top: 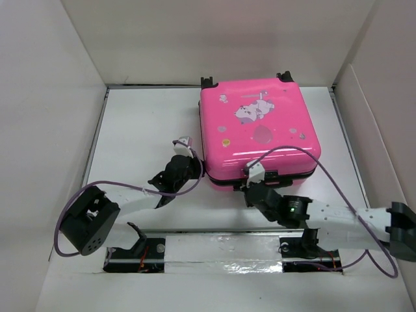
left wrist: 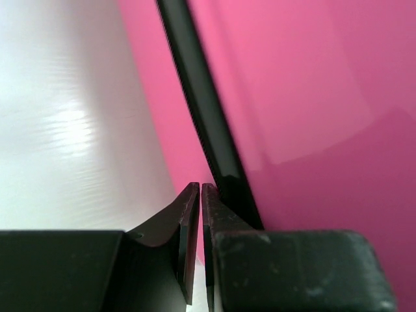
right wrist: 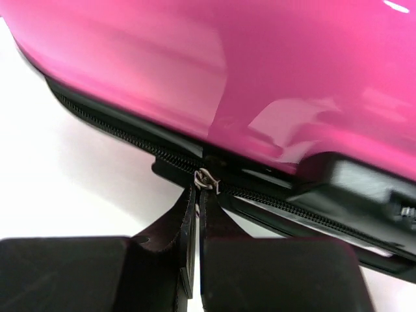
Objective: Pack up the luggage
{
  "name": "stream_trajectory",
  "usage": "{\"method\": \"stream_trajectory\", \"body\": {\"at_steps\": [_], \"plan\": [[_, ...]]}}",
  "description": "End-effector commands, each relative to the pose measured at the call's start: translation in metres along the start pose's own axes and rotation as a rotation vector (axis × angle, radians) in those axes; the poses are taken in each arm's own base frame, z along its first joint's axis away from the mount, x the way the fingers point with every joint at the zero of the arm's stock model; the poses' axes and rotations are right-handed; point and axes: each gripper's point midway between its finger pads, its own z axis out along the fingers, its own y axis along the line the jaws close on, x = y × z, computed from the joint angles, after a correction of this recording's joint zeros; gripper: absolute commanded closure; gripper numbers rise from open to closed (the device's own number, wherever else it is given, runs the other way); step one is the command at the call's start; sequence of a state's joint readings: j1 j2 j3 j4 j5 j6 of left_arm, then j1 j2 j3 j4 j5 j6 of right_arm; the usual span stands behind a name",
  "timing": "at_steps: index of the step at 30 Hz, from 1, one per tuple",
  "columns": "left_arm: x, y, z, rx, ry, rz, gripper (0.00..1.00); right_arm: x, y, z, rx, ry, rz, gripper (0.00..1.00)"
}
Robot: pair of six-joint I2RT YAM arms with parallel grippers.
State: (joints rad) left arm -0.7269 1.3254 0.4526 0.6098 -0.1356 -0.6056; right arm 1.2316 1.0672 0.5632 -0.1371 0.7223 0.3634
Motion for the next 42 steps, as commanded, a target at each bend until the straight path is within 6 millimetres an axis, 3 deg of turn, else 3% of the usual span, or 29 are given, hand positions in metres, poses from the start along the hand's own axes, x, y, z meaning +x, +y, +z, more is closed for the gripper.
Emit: {"method": "stream_trajectory", "body": {"at_steps": [1, 2, 4, 6, 14, 16, 17, 20, 25, 30, 32, 34, 37, 39, 42], "plan": [[-0.044, -0.101, -0.019, 0.364, -0.094, -0.056, 0.95, -0.027, 0.002, -0.013, -0.169, -0.089, 0.163, 1.0], [-0.043, -0.1, -0.018, 0.365, -0.09, -0.056, 0.95, -0.025, -0.014, -0.011, -0.143, -0.097, 0.176, 1.0], [-0.04, -0.099, -0.018, 0.36, -0.084, -0.058, 0.95, -0.034, -0.026, -0.019, -0.165, -0.135, 0.204, 1.0], [-0.038, -0.097, -0.019, 0.36, -0.079, -0.059, 0.95, -0.031, -0.045, -0.018, -0.119, -0.122, 0.213, 1.0], [-0.025, -0.093, -0.029, 0.378, -0.04, -0.036, 0.95, -0.03, -0.07, -0.028, -0.051, -0.105, 0.233, 1.0], [-0.02, -0.093, -0.033, 0.393, -0.022, -0.031, 0.93, -0.031, -0.067, -0.028, -0.071, -0.102, 0.241, 0.86], [-0.021, -0.094, -0.036, 0.404, -0.023, -0.029, 0.92, -0.03, -0.066, -0.027, -0.072, -0.096, 0.241, 0.69], [-0.014, -0.087, -0.039, 0.392, -0.013, -0.04, 0.91, -0.025, -0.065, -0.024, -0.071, -0.071, 0.242, 0.57], [-0.002, -0.085, -0.041, 0.407, 0.026, -0.056, 0.9, -0.013, -0.061, -0.025, -0.082, -0.036, 0.244, 0.55], [0.007, -0.085, -0.041, 0.425, 0.053, -0.061, 0.89, 0.004, -0.07, -0.03, -0.024, -0.018, 0.322, 0.65], [0.008, -0.085, -0.041, 0.427, 0.055, -0.06, 0.89, 0.003, -0.071, -0.031, -0.024, -0.041, 0.345, 0.73], [0.008, -0.084, -0.042, 0.427, 0.055, -0.059, 0.89, 0.006, -0.072, -0.03, -0.018, -0.049, 0.368, 0.76], [0.008, -0.084, -0.042, 0.427, 0.055, -0.057, 0.89, 0.006, -0.072, -0.029, -0.017, -0.045, 0.362, 0.72], [0.007, -0.086, -0.042, 0.432, 0.054, -0.057, 0.89, 0.008, -0.071, -0.029, -0.011, -0.018, 0.357, 0.61], [0.006, -0.087, -0.042, 0.435, 0.051, -0.059, 0.89, 0.011, -0.067, -0.027, -0.027, 0.002, 0.352, 0.61]]}}
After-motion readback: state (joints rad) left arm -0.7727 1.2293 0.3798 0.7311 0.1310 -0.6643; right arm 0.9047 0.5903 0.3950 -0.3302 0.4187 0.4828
